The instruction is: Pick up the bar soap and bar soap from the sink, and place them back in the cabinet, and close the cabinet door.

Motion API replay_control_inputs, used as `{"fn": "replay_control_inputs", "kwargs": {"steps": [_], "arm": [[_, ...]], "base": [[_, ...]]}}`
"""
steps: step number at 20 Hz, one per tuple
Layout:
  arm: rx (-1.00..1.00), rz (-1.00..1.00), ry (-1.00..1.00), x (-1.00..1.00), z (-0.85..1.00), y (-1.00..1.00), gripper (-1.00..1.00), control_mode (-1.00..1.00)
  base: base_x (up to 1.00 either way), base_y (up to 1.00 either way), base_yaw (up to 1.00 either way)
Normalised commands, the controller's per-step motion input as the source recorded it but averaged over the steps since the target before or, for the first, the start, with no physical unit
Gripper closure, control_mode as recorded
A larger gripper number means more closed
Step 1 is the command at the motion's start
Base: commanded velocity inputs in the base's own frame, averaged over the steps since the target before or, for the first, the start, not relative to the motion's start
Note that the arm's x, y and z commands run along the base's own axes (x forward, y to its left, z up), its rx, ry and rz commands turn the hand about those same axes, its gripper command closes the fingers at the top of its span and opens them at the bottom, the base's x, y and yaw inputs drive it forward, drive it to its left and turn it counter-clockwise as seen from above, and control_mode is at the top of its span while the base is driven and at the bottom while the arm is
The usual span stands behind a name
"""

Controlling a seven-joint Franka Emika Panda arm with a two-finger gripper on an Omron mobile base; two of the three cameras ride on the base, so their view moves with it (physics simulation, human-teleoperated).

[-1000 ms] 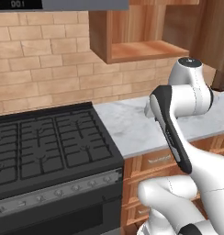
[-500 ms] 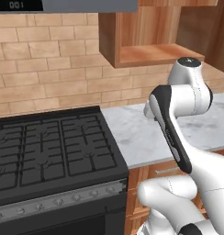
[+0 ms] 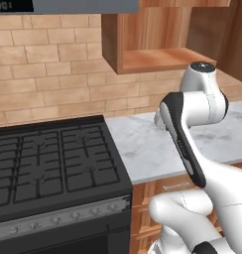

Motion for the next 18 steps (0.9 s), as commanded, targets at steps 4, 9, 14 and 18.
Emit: {"fn": "replay_control_inputs", "kwargs": {"steps": [4,9,14,18], "arm": [[0.0,0.0,0.0,0.0,0.0,0.0,1.0,1.0],[0.0,0.0,0.0,0.0,0.0,0.0,1.0,1.0],[0.0,0.0,0.0,0.0,0.0,0.0,1.0,1.0],[0.0,0.0,0.0,0.0,0.0,0.0,1.0,1.0]], "base": [[0.16,-0.35,0.0],[0.34,-0.16,0.0],[0.38,-0.27,0.0],[0.36,-0.27,0.0]]}}
